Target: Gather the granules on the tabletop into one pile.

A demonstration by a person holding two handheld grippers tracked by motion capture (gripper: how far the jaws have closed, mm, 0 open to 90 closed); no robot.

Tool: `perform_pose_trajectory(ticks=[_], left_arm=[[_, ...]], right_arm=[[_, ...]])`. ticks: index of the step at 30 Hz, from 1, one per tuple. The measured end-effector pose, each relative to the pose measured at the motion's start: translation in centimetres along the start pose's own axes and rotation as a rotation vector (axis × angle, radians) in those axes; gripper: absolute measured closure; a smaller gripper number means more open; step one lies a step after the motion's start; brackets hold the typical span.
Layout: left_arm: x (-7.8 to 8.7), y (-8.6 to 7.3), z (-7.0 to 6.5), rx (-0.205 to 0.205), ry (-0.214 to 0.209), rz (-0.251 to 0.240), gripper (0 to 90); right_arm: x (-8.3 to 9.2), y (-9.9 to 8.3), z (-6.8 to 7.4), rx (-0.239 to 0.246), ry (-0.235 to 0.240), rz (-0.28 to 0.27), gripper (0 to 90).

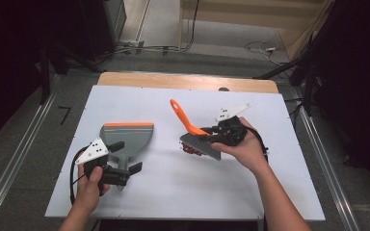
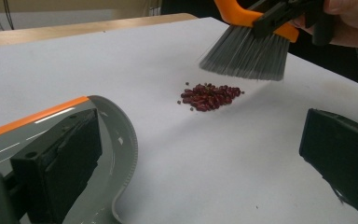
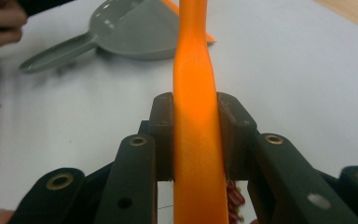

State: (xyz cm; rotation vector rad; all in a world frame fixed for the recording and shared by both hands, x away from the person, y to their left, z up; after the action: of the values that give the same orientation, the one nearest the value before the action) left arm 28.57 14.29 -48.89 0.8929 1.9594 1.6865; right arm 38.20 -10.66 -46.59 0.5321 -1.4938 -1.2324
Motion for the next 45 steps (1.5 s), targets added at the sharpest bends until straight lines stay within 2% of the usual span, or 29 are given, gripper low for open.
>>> perform_pose_trajectory(ticks=[4, 10, 16, 23, 32, 36, 45], left_arm=[[0.1, 0.0, 0.1, -0.001, 0.0, 0.002, 0.0], [0.0, -0.2, 0.1, 0.0, 0.002, 0.006, 0.0], [0.0, -0.2, 0.0, 0.001, 0.001, -0.001, 0.0], [0.1, -0.3, 0.0, 0.0, -0.001, 0.003, 0.0], [0.3, -0.1, 0.2, 0.004, -0.001, -0.018, 0.0], [0.6, 0.2, 0.4, 0.003, 0.0, -0.035, 0.0], [0.6, 0.1, 0.4, 0.001, -0.002, -0.042, 0.0]], right_arm=[[2.3, -0.7, -0.6, -0.115, -0.083, -0.04, 68.9], [5.7, -3.0, -1.5, -0.194, -0.197, -0.099, 68.9], [8.6, -5.4, -2.0, -0.263, -0.267, -0.139, 68.9], [11.1, -7.8, -2.4, -0.32, -0.319, -0.161, 68.9], [13.9, -10.2, -2.9, -0.387, -0.358, -0.186, 68.9], [14.3, -10.9, -3.5, -0.398, -0.377, -0.192, 68.9], [14.7, -11.0, -4.1, -0.414, -0.375, -0.214, 68.9]])
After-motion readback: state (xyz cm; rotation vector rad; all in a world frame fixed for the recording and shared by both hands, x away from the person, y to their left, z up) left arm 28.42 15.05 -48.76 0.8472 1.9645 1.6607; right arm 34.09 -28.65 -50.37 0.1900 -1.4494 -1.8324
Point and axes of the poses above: each handheld gripper's, and its own axes: x roughly backward along the jaws, y roughly out of its top, z roughly to its left, the point moved 9 cm from there along -x, roughly forward along the jaws, and after that the axes turned 14 degrees about -z, right-handed, at the moved point
